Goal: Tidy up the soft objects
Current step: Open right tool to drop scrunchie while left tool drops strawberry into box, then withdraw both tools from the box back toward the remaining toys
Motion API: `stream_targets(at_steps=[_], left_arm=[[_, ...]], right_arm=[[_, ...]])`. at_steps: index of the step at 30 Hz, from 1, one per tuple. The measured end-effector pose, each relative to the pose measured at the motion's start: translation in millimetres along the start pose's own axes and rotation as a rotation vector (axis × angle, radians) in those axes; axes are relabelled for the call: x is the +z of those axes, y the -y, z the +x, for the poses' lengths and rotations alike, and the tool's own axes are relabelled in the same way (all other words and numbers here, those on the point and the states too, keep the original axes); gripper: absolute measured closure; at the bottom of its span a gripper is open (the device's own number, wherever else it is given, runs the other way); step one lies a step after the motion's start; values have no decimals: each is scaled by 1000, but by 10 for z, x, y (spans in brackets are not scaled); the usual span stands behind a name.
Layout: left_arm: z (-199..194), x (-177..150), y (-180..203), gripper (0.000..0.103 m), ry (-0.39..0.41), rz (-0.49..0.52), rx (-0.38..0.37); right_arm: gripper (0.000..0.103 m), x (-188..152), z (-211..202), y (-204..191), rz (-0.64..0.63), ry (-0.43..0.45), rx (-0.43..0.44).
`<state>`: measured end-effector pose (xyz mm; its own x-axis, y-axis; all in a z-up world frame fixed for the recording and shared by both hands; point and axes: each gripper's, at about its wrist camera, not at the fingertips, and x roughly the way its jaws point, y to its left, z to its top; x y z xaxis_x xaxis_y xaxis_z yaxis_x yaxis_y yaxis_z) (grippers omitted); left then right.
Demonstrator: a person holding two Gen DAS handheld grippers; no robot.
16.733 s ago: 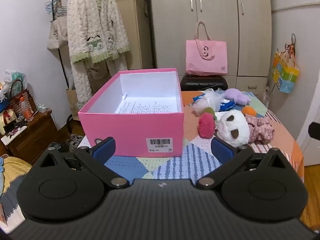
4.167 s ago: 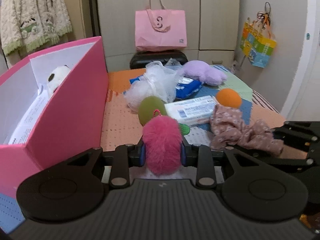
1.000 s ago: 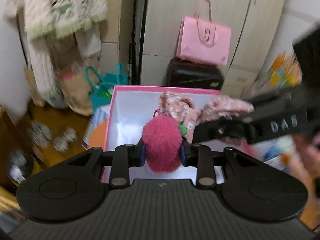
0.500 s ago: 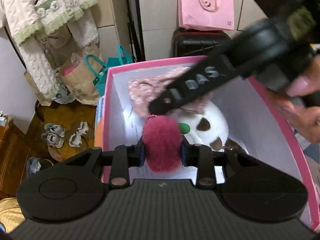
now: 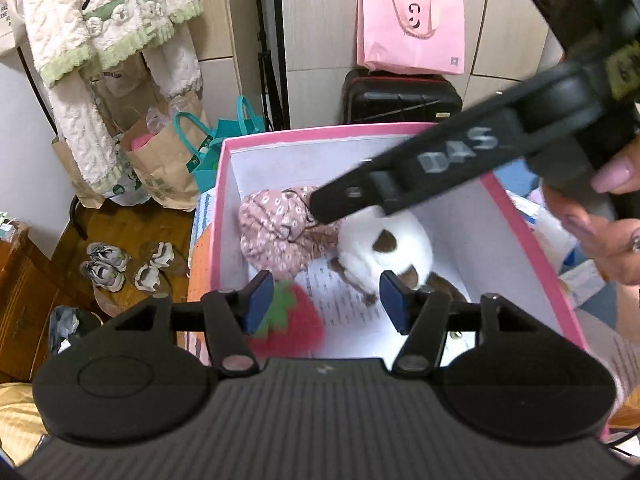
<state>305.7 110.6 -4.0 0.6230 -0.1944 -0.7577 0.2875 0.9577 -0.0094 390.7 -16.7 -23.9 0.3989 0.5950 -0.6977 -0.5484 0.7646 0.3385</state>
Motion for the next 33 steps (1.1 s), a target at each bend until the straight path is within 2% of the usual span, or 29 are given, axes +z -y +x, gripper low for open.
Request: stream_targets(at_steps=[13, 18, 27, 33], left_arm=[[-898, -265, 184, 40, 25, -13, -92], [-1190, -372, 337, 36, 45, 6, -133], [-1507, -656, 791, 35, 39, 103, -193], [-1670, -771, 1116, 35, 54, 173, -219]], right_arm=[[32, -470, -1072, -455, -159, 100, -34], [32, -714, -1467, -617, -215, 134, -76], [31, -1274, -2127, -652, -254, 207, -155], [30, -1609, -2419, -560, -239, 231, -187]])
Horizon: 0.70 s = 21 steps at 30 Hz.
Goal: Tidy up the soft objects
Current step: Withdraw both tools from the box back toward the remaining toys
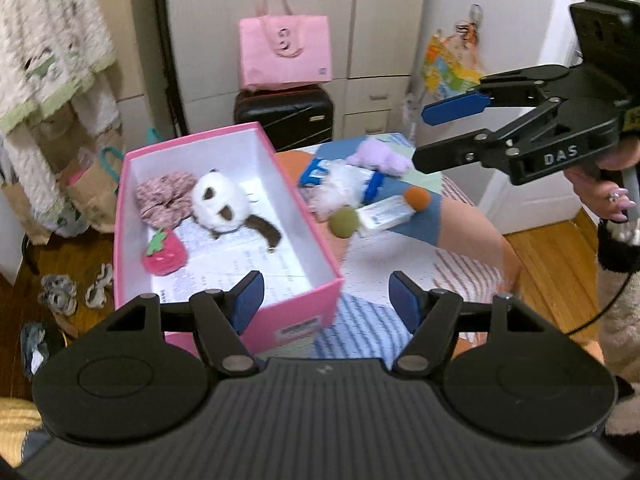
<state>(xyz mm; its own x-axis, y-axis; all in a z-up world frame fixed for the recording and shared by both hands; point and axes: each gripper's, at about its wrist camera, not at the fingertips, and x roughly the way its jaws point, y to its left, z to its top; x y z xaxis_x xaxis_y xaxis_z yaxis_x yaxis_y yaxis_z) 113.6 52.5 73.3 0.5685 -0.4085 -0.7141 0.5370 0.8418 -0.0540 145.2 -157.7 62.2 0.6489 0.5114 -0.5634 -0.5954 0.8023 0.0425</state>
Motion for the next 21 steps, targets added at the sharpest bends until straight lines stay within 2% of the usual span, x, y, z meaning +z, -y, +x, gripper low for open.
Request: stream_targets(at_steps=[9, 14, 21], left_arm=[[158, -40, 468, 35, -30, 60, -55], [374, -31, 609, 35, -57, 52, -76], [726, -103, 726, 37, -59, -12, -48]], right_arm=[[30, -427, -371, 109, 10, 27, -24], [30, -633, -461, 222, 21, 42, -31], [30, -1081, -385, 355, -79, 131, -100]])
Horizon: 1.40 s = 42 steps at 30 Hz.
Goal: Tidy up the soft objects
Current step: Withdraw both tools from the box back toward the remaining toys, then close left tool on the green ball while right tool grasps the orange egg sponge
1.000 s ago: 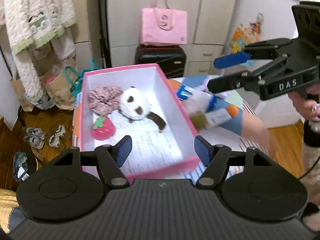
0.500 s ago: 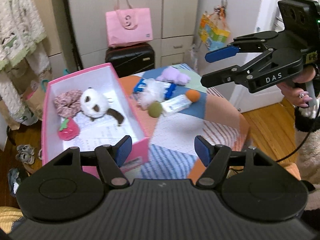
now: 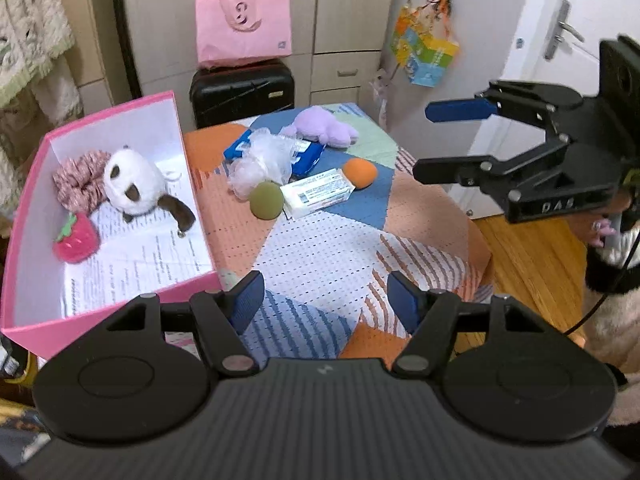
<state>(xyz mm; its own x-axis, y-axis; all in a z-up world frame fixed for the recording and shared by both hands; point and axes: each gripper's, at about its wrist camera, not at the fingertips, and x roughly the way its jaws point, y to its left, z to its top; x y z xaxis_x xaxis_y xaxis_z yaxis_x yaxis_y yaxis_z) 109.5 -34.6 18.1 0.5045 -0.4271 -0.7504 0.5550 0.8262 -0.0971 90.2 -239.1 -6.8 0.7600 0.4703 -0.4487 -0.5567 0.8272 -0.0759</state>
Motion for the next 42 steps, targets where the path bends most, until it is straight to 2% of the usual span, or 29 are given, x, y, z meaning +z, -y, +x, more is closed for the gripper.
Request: stream_targets(at_steps=[5, 11, 16, 19, 23, 25, 31, 35, 38, 40, 42], left_arm=[[232, 51, 85, 37, 25, -14, 19], [541, 152, 192, 37, 115, -12, 65], [901, 241, 116, 37, 163, -81, 111], [1105, 267, 47, 38, 199, -99, 187], [1304, 254, 30, 40, 275, -71, 330], [1372, 240, 35, 40, 307, -75, 358], [1486, 237, -50, 43, 333, -105, 372], [1592, 204, -107, 48, 302, -145, 363], [1707, 201, -224, 55, 218, -212, 325], [1704, 193, -302, 57, 224, -268, 281], [1699, 188, -313, 58, 236, -279, 275]], right_arm=[[30, -235, 204, 241, 49, -11, -14], [30, -475, 399, 580, 143, 11, -43], [30, -708, 629, 783, 232, 11, -92], [30, -816, 776, 856, 278, -1, -104], [30, -891, 919, 931, 320, -8, -105], [30, -919, 971, 992, 370, -5, -94], [30, -1016, 1106, 1186, 498, -8, -70], [30, -1034, 1175, 1175, 503, -17, -61], [41, -1031, 1205, 1138, 495, -20, -42], [42, -1018, 1218, 1119, 487, -24, -30], [42, -1011, 1234, 1086, 473, -33, -42]])
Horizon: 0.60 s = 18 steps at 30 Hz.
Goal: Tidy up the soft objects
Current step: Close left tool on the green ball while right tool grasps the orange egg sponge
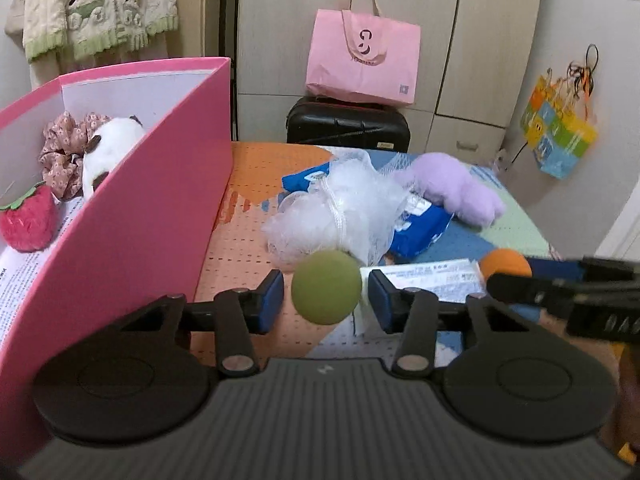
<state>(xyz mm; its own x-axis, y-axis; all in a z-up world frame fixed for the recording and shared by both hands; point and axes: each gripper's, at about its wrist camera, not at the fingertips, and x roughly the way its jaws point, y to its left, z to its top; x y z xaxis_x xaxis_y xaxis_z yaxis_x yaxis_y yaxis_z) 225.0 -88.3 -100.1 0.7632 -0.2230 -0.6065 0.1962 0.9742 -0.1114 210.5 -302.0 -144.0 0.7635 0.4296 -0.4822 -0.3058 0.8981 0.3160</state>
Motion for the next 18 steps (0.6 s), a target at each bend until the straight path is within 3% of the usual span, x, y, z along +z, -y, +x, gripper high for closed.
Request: stream_targets(at_steps=[5, 8, 18], left_arm=[[32, -50, 8, 62, 23, -3, -5], [15, -48, -6, 67, 23, -19, -12], [-84, -117, 0, 68, 60, -17, -2]], right_arm=[[42, -24, 38, 28, 44, -29, -24], [48, -36, 16, 48, 60, -27, -18], [49, -92, -115, -4, 72, 7, -54]])
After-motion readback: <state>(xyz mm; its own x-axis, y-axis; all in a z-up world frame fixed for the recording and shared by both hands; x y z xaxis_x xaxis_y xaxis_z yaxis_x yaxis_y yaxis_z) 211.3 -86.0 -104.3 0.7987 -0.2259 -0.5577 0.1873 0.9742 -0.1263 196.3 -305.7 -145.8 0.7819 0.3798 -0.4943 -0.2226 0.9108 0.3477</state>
